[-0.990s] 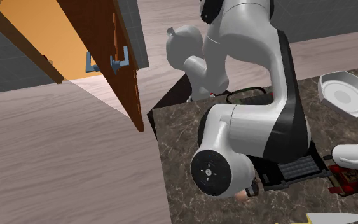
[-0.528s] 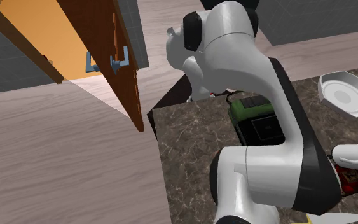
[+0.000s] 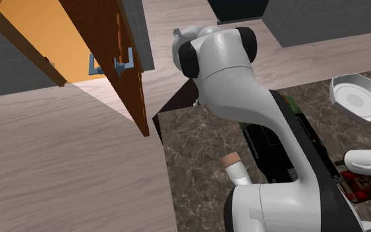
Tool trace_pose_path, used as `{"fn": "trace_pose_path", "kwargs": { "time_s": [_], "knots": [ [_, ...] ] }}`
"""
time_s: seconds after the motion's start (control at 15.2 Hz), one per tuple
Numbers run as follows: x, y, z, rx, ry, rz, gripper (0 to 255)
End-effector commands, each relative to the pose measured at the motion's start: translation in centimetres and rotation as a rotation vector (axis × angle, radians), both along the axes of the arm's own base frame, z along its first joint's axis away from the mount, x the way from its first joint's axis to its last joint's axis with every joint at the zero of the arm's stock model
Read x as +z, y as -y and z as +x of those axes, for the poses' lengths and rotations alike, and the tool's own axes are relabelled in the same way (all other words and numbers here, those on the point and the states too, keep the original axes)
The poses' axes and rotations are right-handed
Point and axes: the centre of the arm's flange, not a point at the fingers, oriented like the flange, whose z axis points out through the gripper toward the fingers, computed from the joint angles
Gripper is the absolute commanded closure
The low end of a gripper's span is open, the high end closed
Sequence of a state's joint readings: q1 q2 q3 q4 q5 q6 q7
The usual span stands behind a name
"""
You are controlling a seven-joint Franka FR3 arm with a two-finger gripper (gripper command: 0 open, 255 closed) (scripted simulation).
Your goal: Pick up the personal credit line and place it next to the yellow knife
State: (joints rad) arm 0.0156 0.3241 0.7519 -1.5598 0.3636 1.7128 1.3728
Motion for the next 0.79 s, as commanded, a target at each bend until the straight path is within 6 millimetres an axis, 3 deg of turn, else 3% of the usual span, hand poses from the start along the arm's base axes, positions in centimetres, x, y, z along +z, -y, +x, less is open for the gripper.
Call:
{"fn": "trace_pose_path", "kwargs": {
  "time_s": [0.0, 0.53, 0.73],
  "knots": [
    [-1.0, -0.2, 0.1, 0.0, 0.0, 0.0, 255],
    [-5.5, -0.2, 0.1, 0.0, 0.0, 0.0, 255],
    [-5.5, -0.2, 0.1, 0.0, 0.0, 0.0, 255]
  ]
}}
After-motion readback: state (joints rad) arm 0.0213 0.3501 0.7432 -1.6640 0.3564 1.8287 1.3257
